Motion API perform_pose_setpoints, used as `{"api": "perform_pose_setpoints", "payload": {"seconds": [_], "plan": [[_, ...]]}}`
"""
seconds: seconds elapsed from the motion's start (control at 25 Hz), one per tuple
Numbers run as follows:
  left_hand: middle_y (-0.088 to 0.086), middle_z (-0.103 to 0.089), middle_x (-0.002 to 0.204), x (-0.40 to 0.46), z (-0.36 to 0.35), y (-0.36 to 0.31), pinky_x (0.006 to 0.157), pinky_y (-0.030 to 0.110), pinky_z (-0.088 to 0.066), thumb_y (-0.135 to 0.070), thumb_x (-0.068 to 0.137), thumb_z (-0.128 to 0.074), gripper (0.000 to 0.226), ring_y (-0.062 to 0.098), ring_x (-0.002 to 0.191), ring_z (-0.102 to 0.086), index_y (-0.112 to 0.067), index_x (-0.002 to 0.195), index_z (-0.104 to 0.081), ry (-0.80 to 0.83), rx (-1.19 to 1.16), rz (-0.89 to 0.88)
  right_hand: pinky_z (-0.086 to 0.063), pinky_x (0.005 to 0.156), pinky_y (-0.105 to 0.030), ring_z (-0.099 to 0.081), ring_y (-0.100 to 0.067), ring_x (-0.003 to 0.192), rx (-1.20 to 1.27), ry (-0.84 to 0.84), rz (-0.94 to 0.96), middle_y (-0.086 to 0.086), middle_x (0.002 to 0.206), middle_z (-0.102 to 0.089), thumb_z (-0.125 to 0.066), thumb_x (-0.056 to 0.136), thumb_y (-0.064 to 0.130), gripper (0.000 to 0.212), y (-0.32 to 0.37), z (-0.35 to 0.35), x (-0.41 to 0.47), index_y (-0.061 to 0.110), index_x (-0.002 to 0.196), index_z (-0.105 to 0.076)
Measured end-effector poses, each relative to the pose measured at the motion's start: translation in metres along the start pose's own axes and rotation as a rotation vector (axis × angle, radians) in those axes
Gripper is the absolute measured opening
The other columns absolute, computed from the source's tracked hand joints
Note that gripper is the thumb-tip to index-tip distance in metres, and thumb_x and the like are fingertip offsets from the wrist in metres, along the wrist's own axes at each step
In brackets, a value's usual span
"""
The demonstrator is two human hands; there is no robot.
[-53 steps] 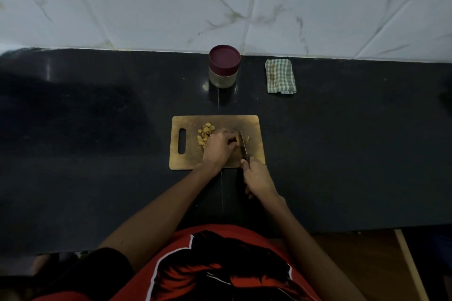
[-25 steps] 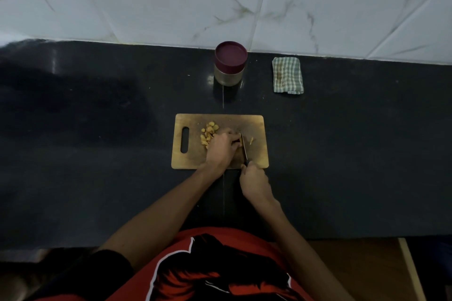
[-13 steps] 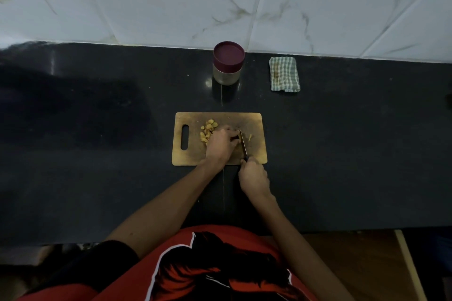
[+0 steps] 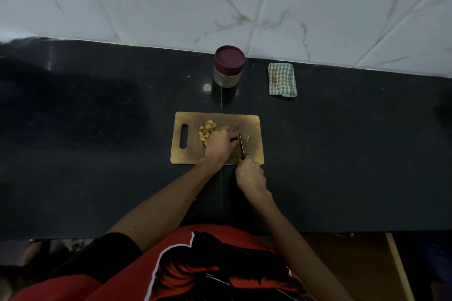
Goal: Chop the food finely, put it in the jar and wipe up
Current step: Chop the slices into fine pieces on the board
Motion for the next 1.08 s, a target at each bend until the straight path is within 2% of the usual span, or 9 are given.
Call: {"api": "perform_pose_setpoints", "payload": {"seconds": [0.28, 0.52, 0.64, 0.8, 0.96, 1.08], "plan": [[0.005, -0.061, 0.116, 0.0, -0.001, 0.0, 0.09, 0.029, -0.048, -0.011, 0.089, -0.061, 0.026, 0.017, 0.102, -0.059, -0.011, 0.114, -0.067, 0.005, -0.01, 0.003, -0.05, 0.084, -0.041, -0.061, -0.027, 0.105, 0.039, 0.023, -0.002, -0.012, 0.118, -0.062, -0.041, 0.103, 0.027, 0.031, 0.013, 0.006, 0.015, 0.008, 0.125, -0.053], [0.002, -0.06, 0.116, 0.002, -0.001, 0.001, 0.089, 0.024, -0.045, -0.014, 0.089, -0.061, 0.027, 0.013, 0.102, -0.057, -0.014, 0.116, -0.065, -0.007, -0.002, 0.009, -0.043, 0.077, -0.038, -0.06, -0.03, 0.108, -0.044, 0.035, 0.05, -0.015, 0.119, -0.061, -0.036, 0.106, 0.028, 0.031, -0.01, -0.001, -0.003, 0.008, 0.124, -0.05], [0.001, -0.06, 0.118, 0.001, -0.001, 0.002, 0.088, 0.022, -0.045, -0.015, 0.089, -0.061, 0.027, 0.011, 0.102, -0.057, -0.015, 0.116, -0.065, -0.001, -0.007, 0.014, -0.047, 0.078, -0.039, -0.062, -0.029, 0.104, -0.091, 0.015, 0.099, -0.015, 0.115, -0.063, -0.035, 0.106, 0.028, 0.029, -0.018, -0.002, -0.009, 0.008, 0.122, -0.049], [0.003, -0.061, 0.114, 0.0, -0.002, 0.002, 0.087, 0.025, -0.047, -0.015, 0.089, -0.062, 0.026, 0.013, 0.099, -0.058, -0.015, 0.114, -0.067, -0.007, -0.01, 0.014, -0.04, 0.074, -0.034, -0.06, -0.028, 0.106, 0.002, -0.01, 0.078, -0.012, 0.115, -0.061, -0.037, 0.105, 0.027, 0.029, -0.011, 0.004, 0.002, 0.009, 0.121, -0.053], [0.003, -0.061, 0.11, 0.001, -0.002, 0.002, 0.087, 0.027, -0.048, -0.013, 0.088, -0.062, 0.021, 0.014, 0.098, -0.058, -0.013, 0.109, -0.069, -0.012, 0.001, -0.004, -0.046, 0.078, -0.038, -0.06, -0.025, 0.1, 0.053, -0.004, 0.048, -0.011, 0.11, -0.062, -0.037, 0.105, 0.029, 0.03, -0.015, 0.008, 0.006, 0.009, 0.118, -0.055], [0.003, -0.061, 0.112, 0.0, -0.002, 0.002, 0.087, 0.026, -0.048, -0.014, 0.088, -0.063, 0.023, 0.013, 0.098, -0.058, -0.014, 0.11, -0.068, -0.017, -0.005, -0.011, -0.047, 0.074, -0.034, -0.06, -0.019, 0.091, 0.106, 0.018, 0.023, -0.006, 0.099, -0.059, -0.037, 0.105, 0.031, 0.032, -0.026, 0.013, 0.009, 0.01, 0.122, -0.054]]}}
Point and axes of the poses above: each hand's wrist, its own x-axis towards the middle knuckle, its own z-axis out of the back of the hand, y = z × x, the point moved 2 cm from there along x, towards the middle knuckle
